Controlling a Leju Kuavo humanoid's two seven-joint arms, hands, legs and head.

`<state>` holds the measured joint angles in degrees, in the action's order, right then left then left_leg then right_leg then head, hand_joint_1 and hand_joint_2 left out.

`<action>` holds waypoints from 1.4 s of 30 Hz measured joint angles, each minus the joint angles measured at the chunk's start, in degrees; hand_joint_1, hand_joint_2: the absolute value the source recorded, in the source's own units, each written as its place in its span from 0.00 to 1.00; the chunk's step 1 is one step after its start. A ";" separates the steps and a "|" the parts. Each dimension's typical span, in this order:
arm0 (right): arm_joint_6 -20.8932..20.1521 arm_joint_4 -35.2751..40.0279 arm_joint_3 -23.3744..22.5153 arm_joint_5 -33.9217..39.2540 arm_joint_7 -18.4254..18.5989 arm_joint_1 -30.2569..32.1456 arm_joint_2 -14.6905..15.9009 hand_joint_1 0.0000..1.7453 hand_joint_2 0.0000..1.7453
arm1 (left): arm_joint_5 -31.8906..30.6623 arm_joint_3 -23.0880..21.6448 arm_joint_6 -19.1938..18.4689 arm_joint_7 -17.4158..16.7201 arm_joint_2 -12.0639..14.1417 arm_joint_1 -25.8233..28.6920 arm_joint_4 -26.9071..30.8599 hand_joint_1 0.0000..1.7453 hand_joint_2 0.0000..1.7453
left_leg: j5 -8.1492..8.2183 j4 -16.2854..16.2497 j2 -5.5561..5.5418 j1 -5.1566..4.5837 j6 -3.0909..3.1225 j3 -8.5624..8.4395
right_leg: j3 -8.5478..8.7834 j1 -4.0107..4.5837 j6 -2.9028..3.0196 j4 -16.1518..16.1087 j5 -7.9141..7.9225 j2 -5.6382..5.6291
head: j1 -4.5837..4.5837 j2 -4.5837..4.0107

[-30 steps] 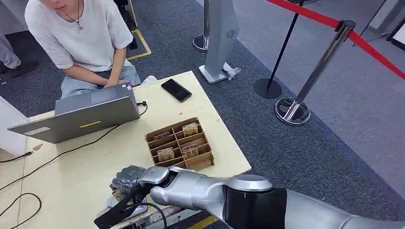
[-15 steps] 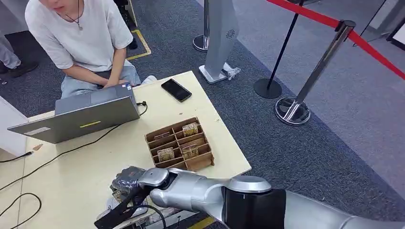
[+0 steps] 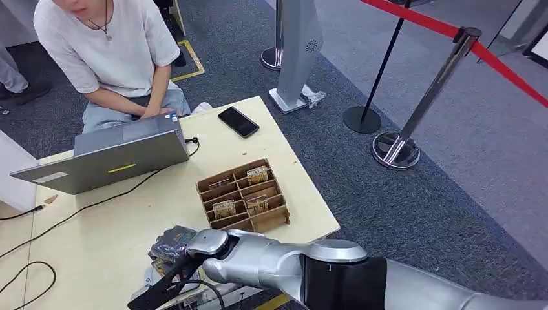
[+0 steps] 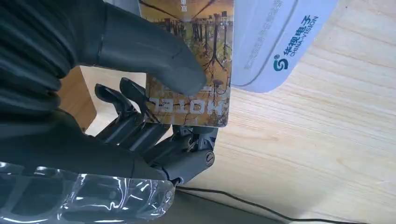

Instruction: Pass the card to the sensor for recognition and then transmit it.

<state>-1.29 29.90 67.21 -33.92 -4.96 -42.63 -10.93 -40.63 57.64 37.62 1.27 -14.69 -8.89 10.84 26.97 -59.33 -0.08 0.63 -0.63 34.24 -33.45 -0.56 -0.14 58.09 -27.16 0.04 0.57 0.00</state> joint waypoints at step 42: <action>24.88 37.00 -21.21 -15.03 -5.62 3.17 11.37 1.00 1.00 | -0.20 0.90 -1.81 1.44 0.92 0.79 0.00 0.00 0.00 | 0.01 -0.01 0.00 0.00 0.00 0.02 | -0.01 0.00 0.00 0.00 0.00 0.00 | 0.00 0.00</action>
<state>23.59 66.91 46.00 -48.95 -10.58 -39.46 0.44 -40.83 58.53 35.80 2.71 -13.77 -8.10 10.84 26.98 -59.33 -0.07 0.63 -0.63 34.26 -33.46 -0.56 -0.14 58.08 -27.16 0.04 0.57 0.00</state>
